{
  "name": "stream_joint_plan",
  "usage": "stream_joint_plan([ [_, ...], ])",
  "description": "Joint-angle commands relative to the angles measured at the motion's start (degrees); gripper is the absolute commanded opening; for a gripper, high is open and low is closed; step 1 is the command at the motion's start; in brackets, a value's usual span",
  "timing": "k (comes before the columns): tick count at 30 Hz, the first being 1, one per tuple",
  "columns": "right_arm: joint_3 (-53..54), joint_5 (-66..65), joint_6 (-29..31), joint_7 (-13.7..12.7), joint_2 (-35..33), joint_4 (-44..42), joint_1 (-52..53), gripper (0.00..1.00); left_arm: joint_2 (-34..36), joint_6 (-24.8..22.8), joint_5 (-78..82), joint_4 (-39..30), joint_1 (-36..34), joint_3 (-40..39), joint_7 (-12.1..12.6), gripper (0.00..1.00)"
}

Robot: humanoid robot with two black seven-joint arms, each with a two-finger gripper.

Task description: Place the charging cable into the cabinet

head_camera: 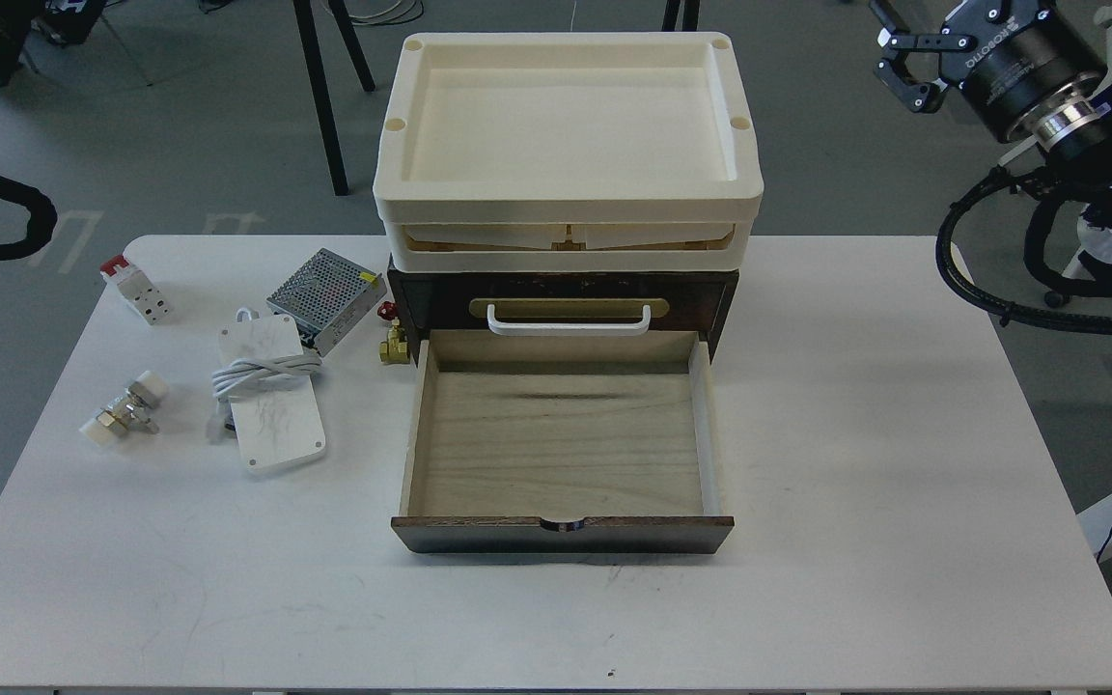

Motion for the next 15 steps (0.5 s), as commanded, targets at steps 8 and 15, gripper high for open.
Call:
stream_joint_plan([
  [8, 0.5, 0.0, 0.0, 0.0, 0.0, 0.3, 0.4, 0.99, -4.2, 0.0, -0.7, 8.7, 0.7, -9.2, -0.4, 1.00],
  [15, 4.6, 0.5, 0.0, -0.1, -0.1, 0.8, 0.5, 0.99, -6.8, 0.0, -5.7, 8.0, 3.0, -17.1, -3.2, 1.00],
])
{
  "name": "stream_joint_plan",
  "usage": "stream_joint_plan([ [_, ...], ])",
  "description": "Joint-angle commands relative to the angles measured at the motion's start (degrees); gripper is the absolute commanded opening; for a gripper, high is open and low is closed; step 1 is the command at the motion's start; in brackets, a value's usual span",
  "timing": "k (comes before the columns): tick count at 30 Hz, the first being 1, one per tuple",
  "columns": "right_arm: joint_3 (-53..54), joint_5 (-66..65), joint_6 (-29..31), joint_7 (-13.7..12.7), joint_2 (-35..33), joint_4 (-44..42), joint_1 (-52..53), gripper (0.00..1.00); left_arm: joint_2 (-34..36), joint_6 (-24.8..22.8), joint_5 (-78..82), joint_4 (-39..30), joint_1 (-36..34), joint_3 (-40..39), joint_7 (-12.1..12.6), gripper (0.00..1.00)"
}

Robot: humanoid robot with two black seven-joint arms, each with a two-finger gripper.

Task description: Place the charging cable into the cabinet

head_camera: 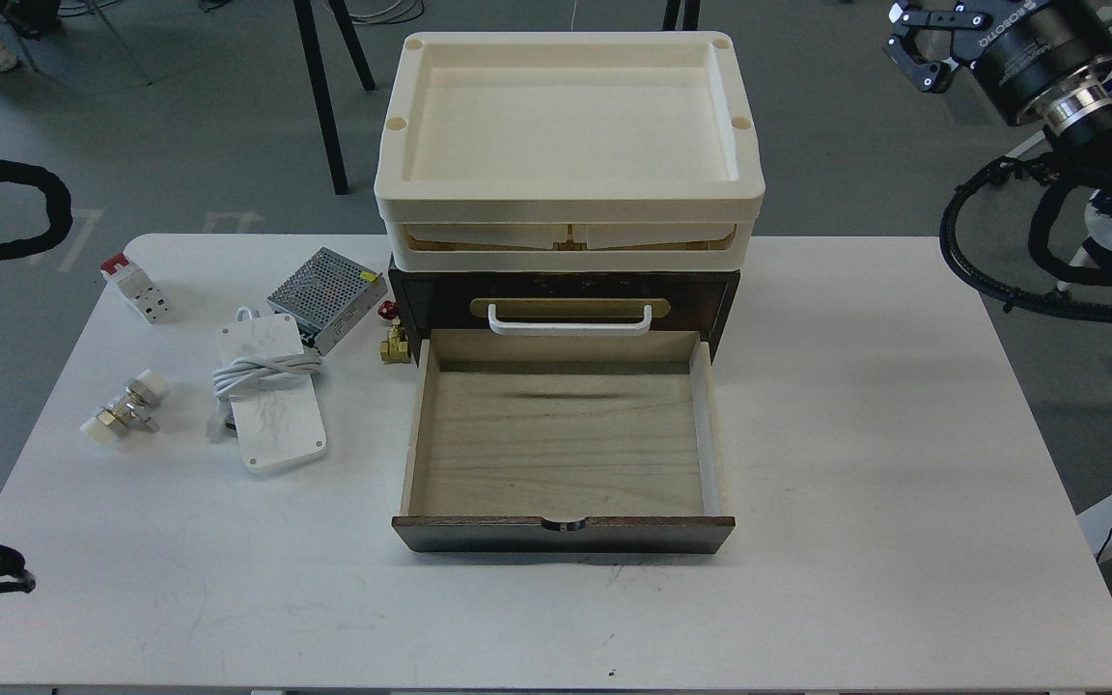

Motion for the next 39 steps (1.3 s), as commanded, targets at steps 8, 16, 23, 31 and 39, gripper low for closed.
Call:
stream_joint_plan([
  [8, 7.2, 0.6, -4.9, 0.0, -5.1, 3.1, -4.4, 0.99, 11.6, 0.0, -0.1, -29.4, 3.2, -5.9, -0.4, 1.00],
  [16, 10.1, 0.8, -2.8, 0.1, -13.5, 8.4, -14.9, 1.00, 33.7, 0.0, 32.0, -59.4, 2.7, -1.2, -0.4, 1.00],
  [23, 10.7, 0.7, 0.0, 0.1, -14.7, 8.8, -17.9, 1.00, 49.1, 0.0, 82.9, -72.9, 3.7, 0.0, -0.4, 1.00],
  [31, 10.8, 0.7, 0.0, 0.2, -14.2, 9.2, -17.9, 1.00, 47.8, 5.1, 128.5, -70.3, 4.6, 20.4, -0.4, 0.96],
  [39, 12.0, 0.6, 0.0, 0.1, -13.3, 9.1, -18.0, 1.00, 31.7, 7.8, 134.4, -54.8, 4.7, 24.3, -0.4, 0.92],
])
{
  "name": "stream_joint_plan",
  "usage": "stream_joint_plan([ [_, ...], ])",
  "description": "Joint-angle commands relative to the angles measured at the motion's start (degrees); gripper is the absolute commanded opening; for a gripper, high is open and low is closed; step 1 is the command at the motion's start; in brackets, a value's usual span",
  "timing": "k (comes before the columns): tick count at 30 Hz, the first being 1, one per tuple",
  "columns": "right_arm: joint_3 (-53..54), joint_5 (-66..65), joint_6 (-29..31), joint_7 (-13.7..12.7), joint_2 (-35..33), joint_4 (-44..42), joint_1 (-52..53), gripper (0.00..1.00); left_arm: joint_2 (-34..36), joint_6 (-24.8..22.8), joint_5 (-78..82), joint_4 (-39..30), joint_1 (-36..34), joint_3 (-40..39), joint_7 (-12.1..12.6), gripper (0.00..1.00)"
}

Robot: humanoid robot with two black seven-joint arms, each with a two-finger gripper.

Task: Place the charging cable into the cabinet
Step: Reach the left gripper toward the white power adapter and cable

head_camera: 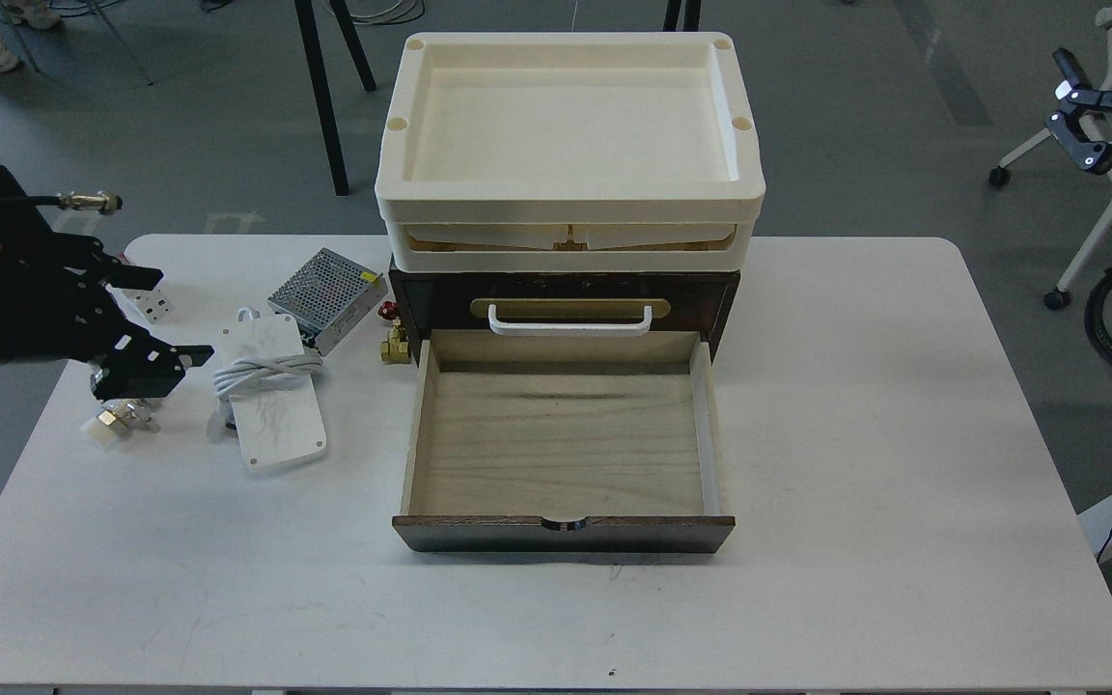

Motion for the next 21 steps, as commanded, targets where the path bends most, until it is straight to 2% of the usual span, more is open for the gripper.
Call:
stream_joint_plan([
  [1, 0.2, 0.0, -0.1, 0.0, 0.5, 0.1, 0.0, 1.00, -5.8, 0.3, 0.2, 4.8, 0.3, 0.4, 0.0, 0.92],
  [7, 0.1, 0.0, -0.1, 0.0, 0.4, 0.0, -0.1, 1.00, -16.9, 0.6, 0.2, 17.6, 0.0, 6.0, 0.0, 0.87],
  [13, 0.1, 0.0, -0.1, 0.0, 0.5, -0.1, -0.9, 1.00, -22.0, 2.0, 0.2, 24.0, 0.4, 7.2, 0.0, 0.84],
  [17, 0.0, 0.0, -0.1, 0.0, 0.5, -0.1, -0.9, 1.00, -26.0, 7.1, 0.2, 32.0, 0.3, 8.3, 0.0, 0.83],
  [21, 0.1, 0.0, -0.1, 0.0, 0.5, -0.2, -1.0, 1.00, -28.2, 8.2, 0.2, 35.2, 0.5, 8.5, 0.0, 0.83],
])
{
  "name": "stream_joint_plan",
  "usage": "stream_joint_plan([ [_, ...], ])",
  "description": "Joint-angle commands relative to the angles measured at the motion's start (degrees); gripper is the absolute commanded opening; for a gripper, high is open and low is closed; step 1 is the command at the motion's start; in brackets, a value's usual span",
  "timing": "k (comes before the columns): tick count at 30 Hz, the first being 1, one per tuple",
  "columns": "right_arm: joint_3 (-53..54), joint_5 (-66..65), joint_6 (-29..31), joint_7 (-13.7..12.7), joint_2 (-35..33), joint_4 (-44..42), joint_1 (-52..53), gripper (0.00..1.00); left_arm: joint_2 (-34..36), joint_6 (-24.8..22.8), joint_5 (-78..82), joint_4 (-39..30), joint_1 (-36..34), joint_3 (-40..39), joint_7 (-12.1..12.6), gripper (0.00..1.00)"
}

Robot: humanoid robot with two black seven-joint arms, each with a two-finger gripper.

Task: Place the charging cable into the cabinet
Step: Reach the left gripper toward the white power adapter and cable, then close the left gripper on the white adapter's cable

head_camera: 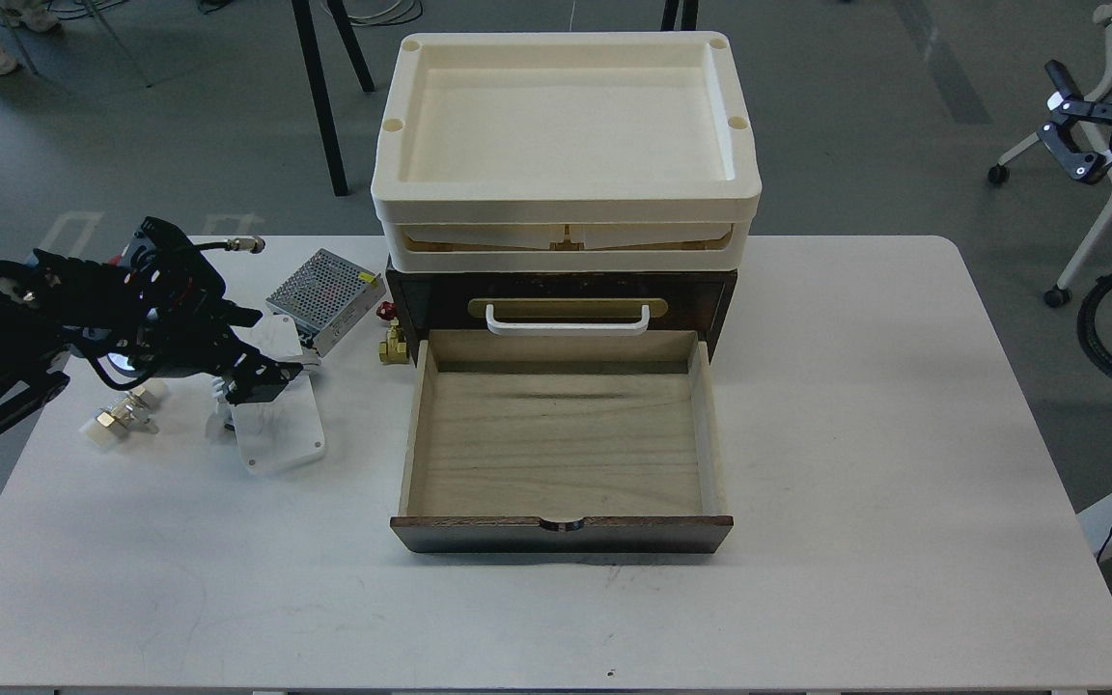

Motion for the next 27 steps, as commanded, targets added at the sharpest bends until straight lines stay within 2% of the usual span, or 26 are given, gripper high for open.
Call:
stream_joint_plan([
  [1, 0.1, 0.0, 0.0, 0.0, 0.0, -0.1, -0.1, 1.00, -1.7, 0.9, 0.0, 2.5, 0.1, 0.8, 0.0, 0.82],
  [5, 0.1, 0.0, 0.1, 0.0, 0.0, -0.1, -0.5, 1.00, -2.5, 1.0, 0.0, 4.4, 0.4, 4.6, 0.0, 0.73],
  [11, 0.1, 0.0, 0.1, 0.1, -0.1, -0.1, -0.9, 1.00, -2.8, 1.4, 0.0, 6.1, 0.9, 4.7, 0.0, 0.69],
  [18, 0.2, 0.0, 0.1, 0.0, -0.1, 0.2, -1.6, 1.00, -8.0, 8.5, 0.0, 17.0, 2.2, 6.8, 0.0, 0.63],
  [19, 0.2, 0.0, 0.1, 0.1, -0.1, 0.1, -1.6, 1.00, -8.0, 9.0, 0.0, 17.4, 2.2, 7.3, 0.0, 0.63],
  [21, 0.2, 0.0, 0.1, 0.1, -0.1, 0.1, -1.6, 1.00, -8.2, 10.0, 0.0, 17.4, 2.6, 8.4, 0.0, 0.55],
  [23, 0.3, 0.0, 0.1, 0.1, -0.1, 0.0, -1.6, 1.00, -8.1, 10.5, 0.0, 17.7, 2.4, 8.7, 0.0, 0.54],
  [24, 0.2, 0.0, 0.1, 0.1, -0.1, 0.0, -1.6, 1.00, -8.2, 10.6, 0.0, 17.6, 2.6, 8.7, 0.0, 0.50],
  [25, 0.2, 0.0, 0.1, 0.0, -0.1, 0.0, -1.6, 1.00, -8.2, 10.6, 0.0, 17.6, 2.5, 8.7, 0.0, 0.34],
  [27, 0.2, 0.0, 0.1, 0.1, -0.1, 0.0, -1.7, 1.00, -8.2, 10.7, 0.0, 17.3, 2.6, 8.7, 0.0, 0.19],
])
